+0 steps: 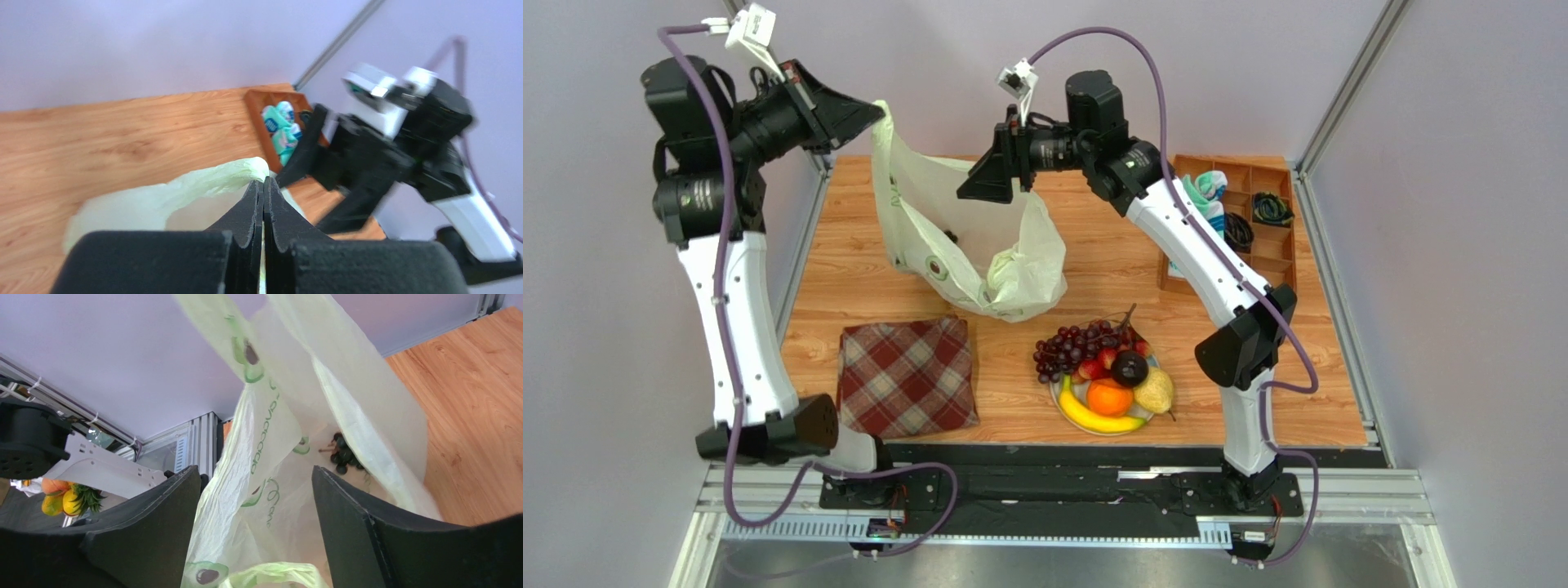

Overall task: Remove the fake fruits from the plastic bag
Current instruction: Adjust the plastic bag at the center of the board, then take out the fake fruit from the plastic bag.

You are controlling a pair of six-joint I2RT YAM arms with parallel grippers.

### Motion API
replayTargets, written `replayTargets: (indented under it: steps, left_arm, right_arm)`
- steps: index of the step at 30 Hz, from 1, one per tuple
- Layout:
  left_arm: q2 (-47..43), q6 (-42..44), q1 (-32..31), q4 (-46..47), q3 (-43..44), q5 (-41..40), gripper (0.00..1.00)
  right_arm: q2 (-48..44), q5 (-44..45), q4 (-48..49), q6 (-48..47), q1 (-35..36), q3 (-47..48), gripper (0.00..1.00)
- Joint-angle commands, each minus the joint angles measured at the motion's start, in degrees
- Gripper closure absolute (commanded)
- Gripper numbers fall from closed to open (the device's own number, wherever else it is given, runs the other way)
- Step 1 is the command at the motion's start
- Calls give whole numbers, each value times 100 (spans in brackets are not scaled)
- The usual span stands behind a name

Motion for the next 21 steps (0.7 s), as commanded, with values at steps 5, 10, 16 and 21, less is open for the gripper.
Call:
replayTargets:
  steps: [5, 10, 16, 21]
  left_arm:
    - [-2462, 389, -61, -996, -581, 492, 100]
    - [-3404, 1118, -52, -1928, -1342, 184, 100]
    - [-4696, 1717, -52, -2949, -3476, -755, 100]
    - [-5356, 1753, 27, -3213, -4631, -1284, 100]
  right_arm:
    - [-230, 1086, -262, -602, 975, -274, 55]
    - [130, 1932, -219, 291, 1266, -669, 60]
    - [614, 2345, -491, 240, 1643, -1239, 61]
    - [518, 2074, -649, 293, 1873, -2769, 47]
